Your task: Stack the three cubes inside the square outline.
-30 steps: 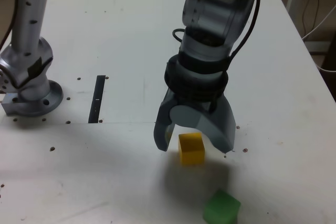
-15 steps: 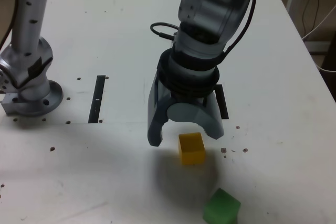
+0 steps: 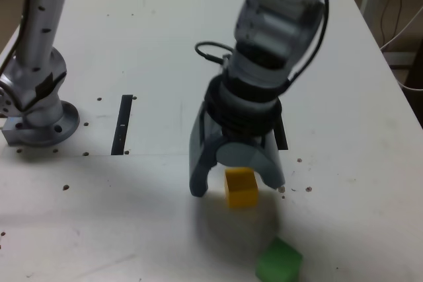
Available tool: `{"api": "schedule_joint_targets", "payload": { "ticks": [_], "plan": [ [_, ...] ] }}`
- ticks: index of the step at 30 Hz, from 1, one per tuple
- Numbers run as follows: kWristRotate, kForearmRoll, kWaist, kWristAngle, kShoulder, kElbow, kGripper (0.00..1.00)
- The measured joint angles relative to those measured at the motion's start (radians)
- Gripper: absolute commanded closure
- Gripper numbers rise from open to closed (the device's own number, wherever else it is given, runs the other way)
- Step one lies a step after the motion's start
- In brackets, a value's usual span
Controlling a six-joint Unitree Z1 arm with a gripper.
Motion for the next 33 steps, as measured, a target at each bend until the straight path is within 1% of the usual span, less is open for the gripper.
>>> {"api": "schedule_joint_targets", "payload": {
  "ticks": [4,8,12,15,20,23,26,28,30,33],
  "plan": [
    [0.018,-0.011,0.006,-0.011,0.029,-0.013,0.02],
    [0.023,-0.018,0.007,-0.013,0.065,-0.016,0.04],
    [0.025,-0.018,0.009,-0.012,0.065,-0.024,0.09],
    [0.028,-0.019,0.011,-0.012,0.065,-0.025,0.14],
    [0.031,-0.025,0.011,-0.012,0.065,-0.027,0.28],
    [0.036,-0.031,0.011,-0.008,0.066,-0.034,0.42],
    [0.037,-0.033,0.011,0.005,0.068,-0.037,0.56],
    [0.038,-0.033,0.011,0.015,0.069,-0.040,0.63],
    [0.039,-0.033,0.011,0.022,0.070,-0.044,0.66],
    [0.041,-0.033,0.011,0.025,0.070,-0.047,0.67]
  ]
}}
